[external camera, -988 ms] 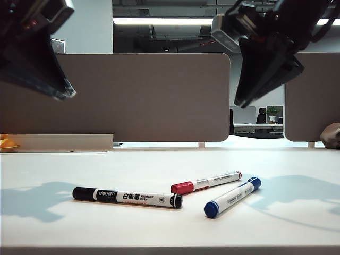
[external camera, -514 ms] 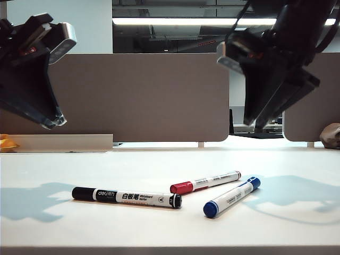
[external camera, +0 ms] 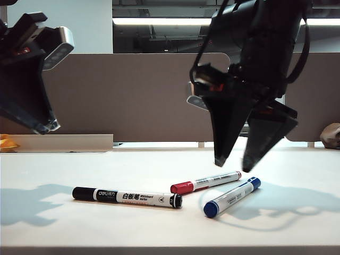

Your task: Pick up the markers one by one and line them up horizontally in a straight line on the table.

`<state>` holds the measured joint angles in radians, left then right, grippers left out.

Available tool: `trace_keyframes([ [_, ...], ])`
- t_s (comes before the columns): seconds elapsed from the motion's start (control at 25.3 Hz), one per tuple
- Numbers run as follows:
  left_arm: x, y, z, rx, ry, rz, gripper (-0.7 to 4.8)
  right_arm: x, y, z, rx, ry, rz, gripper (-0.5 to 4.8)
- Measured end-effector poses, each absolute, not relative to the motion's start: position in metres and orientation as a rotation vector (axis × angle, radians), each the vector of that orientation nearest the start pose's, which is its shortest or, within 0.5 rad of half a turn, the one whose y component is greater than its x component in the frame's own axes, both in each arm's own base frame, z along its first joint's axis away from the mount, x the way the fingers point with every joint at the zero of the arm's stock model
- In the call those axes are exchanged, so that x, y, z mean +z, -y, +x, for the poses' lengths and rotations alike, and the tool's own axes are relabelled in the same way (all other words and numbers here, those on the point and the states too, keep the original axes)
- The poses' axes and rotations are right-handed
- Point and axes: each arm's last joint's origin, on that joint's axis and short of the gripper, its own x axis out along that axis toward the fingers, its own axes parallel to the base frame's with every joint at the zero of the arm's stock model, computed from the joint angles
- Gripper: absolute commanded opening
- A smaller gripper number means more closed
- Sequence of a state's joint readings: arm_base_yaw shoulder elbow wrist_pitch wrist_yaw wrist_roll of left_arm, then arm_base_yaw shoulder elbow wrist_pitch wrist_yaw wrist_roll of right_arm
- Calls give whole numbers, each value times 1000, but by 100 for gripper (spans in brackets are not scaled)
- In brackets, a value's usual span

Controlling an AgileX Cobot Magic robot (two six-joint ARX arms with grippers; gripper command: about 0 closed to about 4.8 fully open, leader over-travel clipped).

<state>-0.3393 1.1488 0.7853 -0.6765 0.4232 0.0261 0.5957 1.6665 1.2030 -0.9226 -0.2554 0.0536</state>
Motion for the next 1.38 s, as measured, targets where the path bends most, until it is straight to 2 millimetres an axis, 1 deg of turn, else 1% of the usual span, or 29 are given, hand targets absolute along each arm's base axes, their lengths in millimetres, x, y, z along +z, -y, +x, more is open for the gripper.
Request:
trace_keyframes([
  [0.2, 231, 81, 192, -714, -1066, -2, 89, 216, -175, 252, 578, -1418, -260, 280],
  [0.28, 231, 81, 193, -721, -1059, 11, 89, 216, -175, 252, 575, -1414, -263, 280],
  [0.43, 220, 84, 202, -746, -1073, 52, 89, 216, -175, 253, 559, -1412, -246, 280],
  [0.55, 208, 92, 208, -765, -1119, 67, 90, 216, -176, 254, 535, -1408, -218, 280],
  [0.67, 208, 100, 210, -796, -1082, 91, 90, 216, -178, 258, 511, -1379, -168, 280],
  [0.75, 210, 104, 212, -805, -1040, 101, 90, 212, -180, 261, 505, -1374, -148, 280],
  [0.79, 210, 103, 213, -792, -1028, 108, 90, 206, -182, 264, 489, -1395, -140, 280],
  [0.91, 211, 103, 215, -788, -1010, 119, 90, 194, -184, 266, 470, -1441, -145, 285],
  [1.07, 211, 104, 218, -792, -967, 152, 90, 191, -184, 267, 459, -1451, -141, 284],
  [1.3, 201, 106, 223, -792, -1007, 154, 90, 181, -186, 272, 427, -1464, -136, 283],
  [1.38, 196, 107, 225, -791, -1029, 154, 90, 181, -187, 273, 426, -1465, -135, 246],
])
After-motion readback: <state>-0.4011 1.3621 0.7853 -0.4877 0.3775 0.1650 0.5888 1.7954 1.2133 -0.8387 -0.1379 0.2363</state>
